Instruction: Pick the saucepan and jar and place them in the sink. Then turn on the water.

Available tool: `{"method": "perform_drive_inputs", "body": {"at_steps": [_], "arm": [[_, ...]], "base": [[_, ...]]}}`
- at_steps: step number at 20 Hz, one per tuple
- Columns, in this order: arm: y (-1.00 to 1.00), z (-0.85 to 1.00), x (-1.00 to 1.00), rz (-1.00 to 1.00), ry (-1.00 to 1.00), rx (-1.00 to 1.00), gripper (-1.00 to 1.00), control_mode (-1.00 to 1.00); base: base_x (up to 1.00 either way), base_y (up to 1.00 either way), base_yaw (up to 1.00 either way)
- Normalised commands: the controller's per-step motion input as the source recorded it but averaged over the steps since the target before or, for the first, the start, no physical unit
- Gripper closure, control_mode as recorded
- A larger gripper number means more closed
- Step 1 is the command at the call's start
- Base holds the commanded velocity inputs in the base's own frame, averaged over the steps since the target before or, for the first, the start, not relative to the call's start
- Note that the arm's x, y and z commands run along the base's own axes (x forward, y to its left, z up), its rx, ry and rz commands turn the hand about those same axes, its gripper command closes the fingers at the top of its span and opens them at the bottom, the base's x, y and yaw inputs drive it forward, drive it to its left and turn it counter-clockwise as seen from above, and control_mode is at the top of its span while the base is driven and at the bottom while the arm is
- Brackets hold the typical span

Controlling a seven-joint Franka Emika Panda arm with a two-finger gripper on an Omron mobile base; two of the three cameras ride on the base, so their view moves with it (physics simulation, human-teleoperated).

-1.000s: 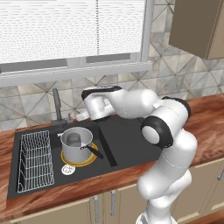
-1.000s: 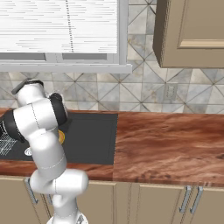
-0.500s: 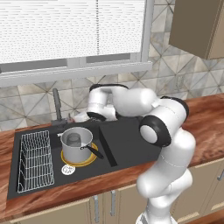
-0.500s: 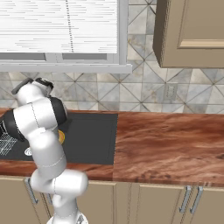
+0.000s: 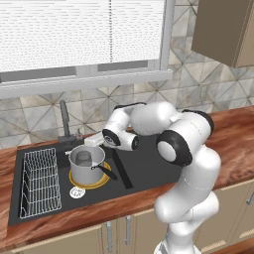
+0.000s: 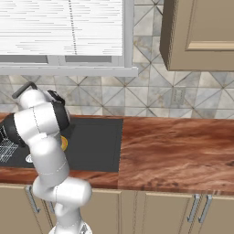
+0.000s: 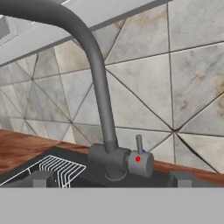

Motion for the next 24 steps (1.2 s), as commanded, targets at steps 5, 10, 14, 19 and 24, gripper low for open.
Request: {"method": "perform_drive_inputs", "body": {"at_steps": [5,10,14,19,24], "arm": [[-0.05,0.06,0.0,0.02,-0.17,0.0,-1.0,-1.0],[-0.02,0.0,0.06,0.01,-0.01,0.0,-1.0,-1.0],[0.0,0.0,0.19,0.0,0.0,0.0,-1.0,-1.0],[0.02,0.0,0.23,0.0,0.0,0.0,-1.0,-1.0],[0.21,0.0,0.39,0.0,0.0,0.0,-1.0,-1.0]], "base": [[0.0,0.0,0.0],[0.0,0.0,0.0],[0.0,0.0,0.0],[0.0,0.0,0.0],[0.0,0.0,0.0]]}}
